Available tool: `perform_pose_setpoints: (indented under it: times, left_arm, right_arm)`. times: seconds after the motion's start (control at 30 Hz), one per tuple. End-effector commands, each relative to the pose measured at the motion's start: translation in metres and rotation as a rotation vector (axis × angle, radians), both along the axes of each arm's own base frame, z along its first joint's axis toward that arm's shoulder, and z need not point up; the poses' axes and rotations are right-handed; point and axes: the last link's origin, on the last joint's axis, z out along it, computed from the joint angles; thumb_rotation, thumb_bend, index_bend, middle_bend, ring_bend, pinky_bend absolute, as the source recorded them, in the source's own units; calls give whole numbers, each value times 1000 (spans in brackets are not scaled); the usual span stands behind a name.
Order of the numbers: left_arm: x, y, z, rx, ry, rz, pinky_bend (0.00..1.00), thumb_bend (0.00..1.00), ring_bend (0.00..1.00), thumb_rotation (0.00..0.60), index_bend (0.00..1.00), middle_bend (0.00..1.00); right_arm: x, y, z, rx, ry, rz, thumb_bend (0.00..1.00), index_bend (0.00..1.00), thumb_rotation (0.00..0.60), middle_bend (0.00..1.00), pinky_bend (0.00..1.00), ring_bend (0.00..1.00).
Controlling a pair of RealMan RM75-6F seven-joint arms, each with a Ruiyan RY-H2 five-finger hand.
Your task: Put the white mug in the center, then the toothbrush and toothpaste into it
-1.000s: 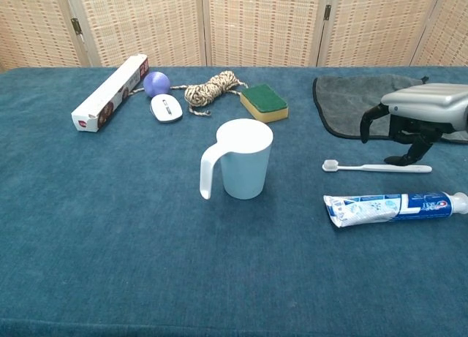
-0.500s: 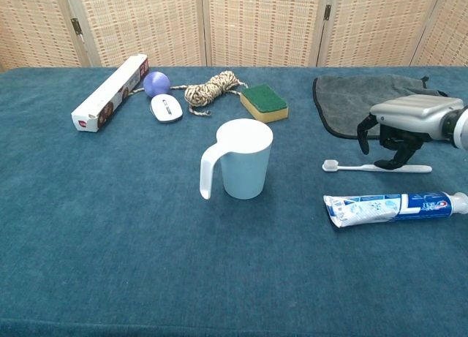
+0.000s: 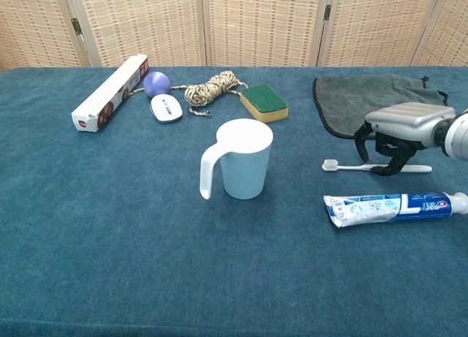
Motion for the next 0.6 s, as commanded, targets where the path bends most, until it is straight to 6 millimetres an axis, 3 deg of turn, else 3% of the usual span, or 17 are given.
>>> perform_pose_setpoints:
  times: [0.03, 0.6]
  left_arm:
    - [0, 0, 0, 0, 0, 1, 556, 115, 153, 600, 191, 139]
    - [-5, -2, 1, 5, -3, 10, 556, 115, 153, 600, 191, 139]
  right_arm:
    - [0, 0, -1, 4, 4, 0, 258, 541, 600, 923, 970, 1000]
    - [8, 0, 1, -6, -48, -3, 305, 605, 600, 938, 970, 1000]
